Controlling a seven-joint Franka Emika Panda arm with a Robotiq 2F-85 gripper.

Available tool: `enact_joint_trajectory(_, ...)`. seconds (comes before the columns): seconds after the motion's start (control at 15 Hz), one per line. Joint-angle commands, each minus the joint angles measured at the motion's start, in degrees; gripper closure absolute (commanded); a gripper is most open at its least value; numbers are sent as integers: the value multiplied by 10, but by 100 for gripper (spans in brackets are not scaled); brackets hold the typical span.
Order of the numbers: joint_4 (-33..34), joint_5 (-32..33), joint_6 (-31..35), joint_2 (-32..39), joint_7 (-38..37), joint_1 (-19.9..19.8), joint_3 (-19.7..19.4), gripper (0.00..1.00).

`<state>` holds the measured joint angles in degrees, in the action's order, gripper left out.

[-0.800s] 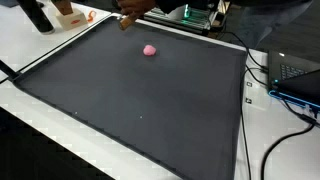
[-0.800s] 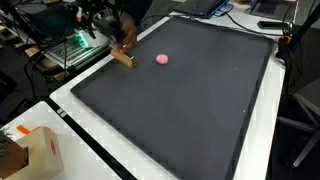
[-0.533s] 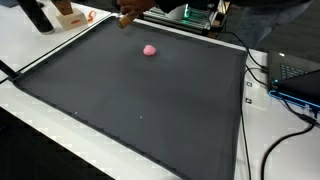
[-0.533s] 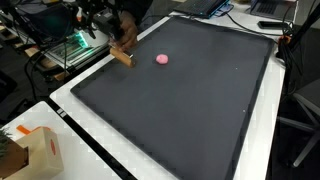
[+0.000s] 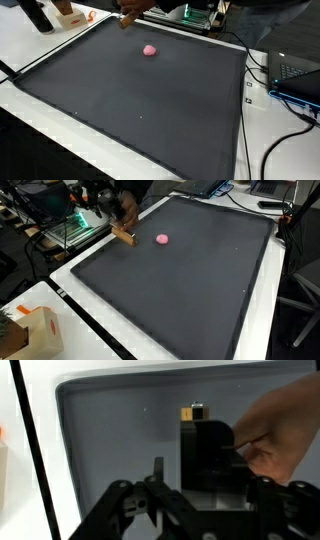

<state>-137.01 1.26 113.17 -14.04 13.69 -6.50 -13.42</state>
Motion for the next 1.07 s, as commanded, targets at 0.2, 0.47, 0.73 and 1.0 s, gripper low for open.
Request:
enact_joint_trajectory(0.2, 6, 0, 9, 2, 3, -8, 11, 76)
enact_joint_trajectory(0.47, 6, -2, 5, 3, 2, -7, 13, 51)
enact_joint_trajectory(0.73, 6, -2, 7, 5, 2, -7, 13, 51)
enact_joint_trajectory(1.0, 6, -2, 7, 6, 2, -7, 13, 51)
